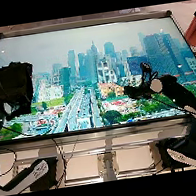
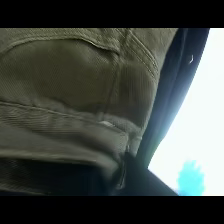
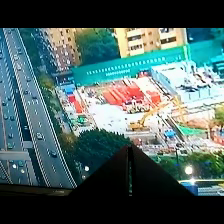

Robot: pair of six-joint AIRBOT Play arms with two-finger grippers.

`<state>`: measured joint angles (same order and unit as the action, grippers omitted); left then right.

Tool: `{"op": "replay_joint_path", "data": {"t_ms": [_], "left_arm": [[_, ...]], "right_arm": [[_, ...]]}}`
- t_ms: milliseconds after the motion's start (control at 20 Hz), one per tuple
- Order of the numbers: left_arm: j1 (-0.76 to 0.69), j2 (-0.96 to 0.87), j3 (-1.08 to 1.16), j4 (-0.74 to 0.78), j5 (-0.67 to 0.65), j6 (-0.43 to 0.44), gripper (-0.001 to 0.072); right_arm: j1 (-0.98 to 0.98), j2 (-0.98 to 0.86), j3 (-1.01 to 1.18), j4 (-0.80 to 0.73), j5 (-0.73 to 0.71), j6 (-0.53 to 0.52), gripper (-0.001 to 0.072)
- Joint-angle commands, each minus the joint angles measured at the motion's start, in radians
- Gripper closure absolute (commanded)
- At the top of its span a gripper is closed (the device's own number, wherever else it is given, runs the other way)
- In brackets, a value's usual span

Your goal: Fold the clothes and pants, and hang the long-sleeved shirts on hangers.

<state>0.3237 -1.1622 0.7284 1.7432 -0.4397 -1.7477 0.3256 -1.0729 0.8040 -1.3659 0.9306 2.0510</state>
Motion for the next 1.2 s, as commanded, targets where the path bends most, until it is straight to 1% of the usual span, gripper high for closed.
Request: {"op": "replay_joint_path", "data": {"t_ms": [0,50,100,150,200,250,300,400,450,500,550,600,650,700,800,950,1000,1050,1100,1150], "left_arm": [[-0.003,0.029,0.003,-0.001,0.018,0.003,0.0680],[-0.005,0.058,0.012,-0.002,0.021,0.032,0.0681],[-0.005,0.099,0.037,-0.002,0.018,0.068,0.0681],[-0.005,0.146,0.081,-0.002,0.009,0.091,0.0682],[-0.007,0.191,0.140,-0.011,-0.010,0.114,0.0682],[-0.014,0.229,0.216,-0.050,-0.047,0.172,0.0682],[-0.026,0.254,0.321,-0.139,-0.124,0.275,0.0683],[-0.050,0.249,0.564,-0.426,-0.368,0.500,0.0682],[-0.059,0.231,0.684,-0.603,-0.493,0.582,0.0683],[-0.067,0.209,0.785,-0.750,-0.590,0.620,0.0682],[-0.078,0.178,0.883,-0.880,-0.677,0.628,0.0683],[-0.089,0.146,0.961,-0.971,-0.747,0.626,0.0682],[-0.105,0.114,1.030,-1.051,-0.813,0.625,0.0682],[-0.122,0.089,1.071,-1.098,-0.854,0.608,0.0682],[-0.166,0.064,1.093,-1.104,-0.868,0.556,0.0682],[-0.229,0.040,1.093,-1.072,-0.869,0.531,0.0682],[-0.247,0.034,1.093,-1.070,-0.868,0.532,0.0681],[-0.263,0.027,1.093,-1.070,-0.868,0.531,0.0681],[-0.278,0.020,1.093,-1.070,-0.868,0.531,0.0682],[-0.289,0.013,1.093,-1.070,-0.868,0.531,0.0682]], "right_arm": [[0.000,0.000,0.001,0.000,0.000,0.000,0.0699],[0.000,0.000,0.001,0.001,0.000,-0.001,0.0698],[0.000,0.000,0.001,0.008,0.001,-0.013,0.0677],[0.000,0.000,0.001,0.038,0.002,-0.070,0.0623],[0.000,0.000,0.001,0.099,0.005,-0.149,0.0595],[0.000,0.000,0.002,0.179,0.010,-0.227,0.0582],[0.000,0.000,0.002,0.259,0.016,-0.303,0.0582],[0.000,0.000,0.009,0.394,0.035,-0.440,0.0582],[0.000,0.000,0.025,0.432,0.061,-0.485,0.0582],[0.000,0.001,0.050,0.446,0.099,-0.513,0.0583],[0.000,0.002,0.085,0.445,0.155,-0.541,0.0583],[0.000,0.005,0.122,0.444,0.210,-0.576,0.0588],[0.000,0.016,0.160,0.441,0.261,-0.605,0.0588],[0.000,0.036,0.189,0.439,0.290,-0.616,0.0588],[0.000,0.109,0.203,0.431,0.299,-0.622,0.0587],[0.016,0.234,0.164,0.431,0.282,-0.624,0.0586],[0.034,0.269,0.143,0.444,0.256,-0.624,0.0570],[0.058,0.296,0.123,0.468,0.220,-0.624,0.0488],[0.087,0.315,0.107,0.504,0.186,-0.625,0.0349],[0.119,0.322,0.101,0.541,0.158,-0.625,0.0264]]}}
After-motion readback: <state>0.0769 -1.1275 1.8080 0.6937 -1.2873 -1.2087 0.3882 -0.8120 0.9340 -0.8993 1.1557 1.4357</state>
